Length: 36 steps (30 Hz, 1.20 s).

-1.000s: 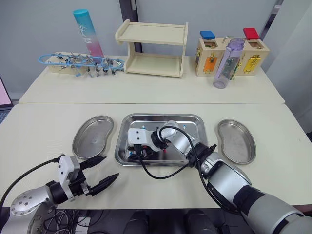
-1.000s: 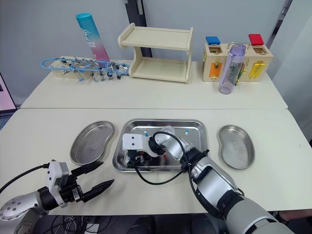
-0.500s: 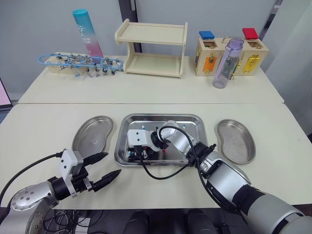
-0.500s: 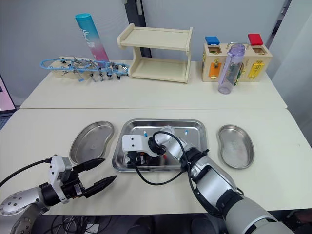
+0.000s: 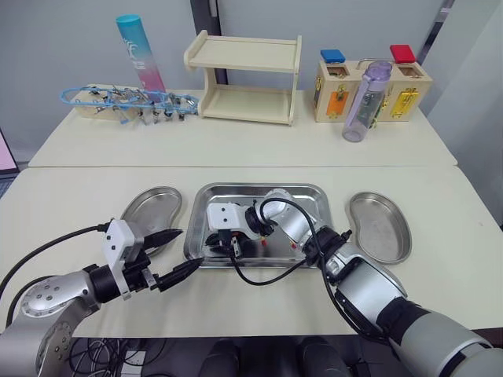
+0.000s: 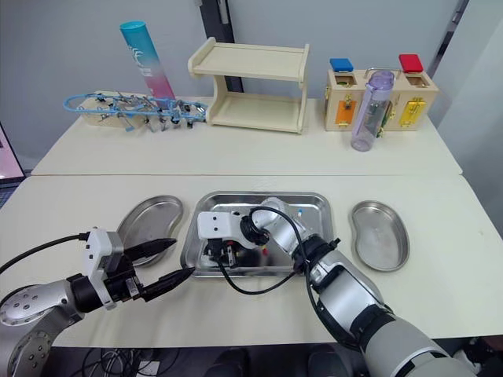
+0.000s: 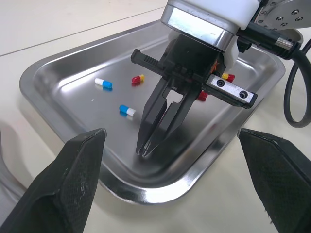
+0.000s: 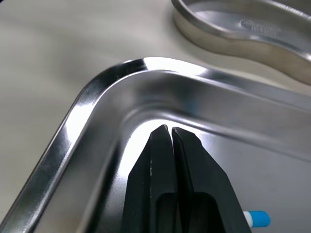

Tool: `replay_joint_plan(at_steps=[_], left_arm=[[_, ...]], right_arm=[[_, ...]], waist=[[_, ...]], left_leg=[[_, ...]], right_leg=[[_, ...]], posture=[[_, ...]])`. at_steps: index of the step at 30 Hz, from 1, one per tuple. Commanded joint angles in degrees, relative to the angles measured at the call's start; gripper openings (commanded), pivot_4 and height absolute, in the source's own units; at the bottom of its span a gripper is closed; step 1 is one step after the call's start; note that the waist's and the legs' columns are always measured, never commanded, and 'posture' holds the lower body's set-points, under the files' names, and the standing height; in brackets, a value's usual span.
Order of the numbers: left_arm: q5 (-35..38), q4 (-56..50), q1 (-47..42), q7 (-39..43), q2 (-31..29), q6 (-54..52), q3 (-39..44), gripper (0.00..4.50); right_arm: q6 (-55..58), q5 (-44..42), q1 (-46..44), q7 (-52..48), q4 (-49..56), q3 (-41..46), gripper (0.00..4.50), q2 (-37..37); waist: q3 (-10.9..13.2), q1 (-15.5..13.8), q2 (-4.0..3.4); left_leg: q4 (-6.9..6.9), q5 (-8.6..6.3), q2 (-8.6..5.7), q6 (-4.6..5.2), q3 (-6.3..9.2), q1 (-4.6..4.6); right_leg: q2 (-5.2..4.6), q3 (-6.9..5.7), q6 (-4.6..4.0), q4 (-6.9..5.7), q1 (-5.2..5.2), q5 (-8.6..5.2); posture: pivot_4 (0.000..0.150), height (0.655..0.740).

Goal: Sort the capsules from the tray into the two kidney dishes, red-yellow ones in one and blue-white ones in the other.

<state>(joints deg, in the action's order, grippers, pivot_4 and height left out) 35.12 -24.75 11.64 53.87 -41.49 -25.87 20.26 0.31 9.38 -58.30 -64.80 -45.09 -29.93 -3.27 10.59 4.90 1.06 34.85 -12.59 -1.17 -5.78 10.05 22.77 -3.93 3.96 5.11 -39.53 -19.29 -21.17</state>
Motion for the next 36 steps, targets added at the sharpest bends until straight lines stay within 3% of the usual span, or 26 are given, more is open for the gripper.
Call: replay_joint_plan(at_steps=[1, 10, 14, 22, 29, 36], left_arm=[[1.51, -2.39, -0.16, -0.32, -1.53, -1.29, 1.21, 4.5], [1.42, -1.85, -0.21, -1.17, -2.68, -2.34, 2.2, 4.5], [2.28, -0.45, 0.26, -1.85, -1.71, -2.34, 3.85, 4.5], [1.18, 3.41, 2.74, -0.28, -1.26, 0.52, 5.58, 4.5], [0.47, 7.37, 4.65, 1.41, -0.74, 4.5, 7.19, 4.5], [-2.45, 14.32, 6.66, 1.77, -2.42, 7.65, 10.62, 4.5]], right_arm=[[0.97, -1.65, 0.15, -1.02, 4.48, 1.54, 0.02, 0.01], [6.28, -3.43, 1.95, -2.0, 12.32, 2.19, 0.02, 1.84], [9.03, -4.97, 3.46, -2.52, 17.08, 3.53, 0.76, 4.13], [10.08, -5.06, 4.34, -2.24, 22.49, 2.49, 3.22, 7.33], [11.54, -5.03, 8.35, -0.89, 31.69, 3.28, 3.22, 11.35], [20.81, -10.15, 20.13, 0.36, 55.31, 12.37, 3.22, 23.72]], waist=[[0.0, 0.0, -0.01], [0.0, -0.07, 0.0], [0.0, -0.11, 0.0], [0.0, -0.06, 0.0], [0.0, -0.16, 0.01], [0.0, -0.75, 0.02]], left_leg=[[0.0, 0.0, 0.01, 0.0, 0.0, 0.0], [-0.01, 0.0, 0.01, 0.0, 0.0, 0.0], [-0.01, 0.0, 0.01, 0.0, 0.0, 0.03], [-0.02, 0.0, 0.02, 0.0, -0.01, 0.03], [-0.02, 0.0, 0.01, 0.0, -0.01, 0.05], [-0.03, 0.0, -0.01, 0.0, -0.01, 0.13]], right_leg=[[0.01, 0.0, 0.0, 0.0, 0.0, 0.0], [0.02, 0.0, 0.0, 0.01, -0.01, 0.0], [0.02, 0.0, 0.0, 0.02, -0.01, 0.0], [0.02, 0.01, 0.0, 0.03, -0.03, 0.0], [0.0, 0.01, 0.0, 0.07, -0.03, 0.0], [-0.04, -0.01, 0.0, 0.19, -0.03, 0.0]], posture=[[0.15, 0.74], [0.15, 0.74], [0.15, 0.74], [0.15, 0.74], [0.15, 0.74], [0.15, 0.74]])
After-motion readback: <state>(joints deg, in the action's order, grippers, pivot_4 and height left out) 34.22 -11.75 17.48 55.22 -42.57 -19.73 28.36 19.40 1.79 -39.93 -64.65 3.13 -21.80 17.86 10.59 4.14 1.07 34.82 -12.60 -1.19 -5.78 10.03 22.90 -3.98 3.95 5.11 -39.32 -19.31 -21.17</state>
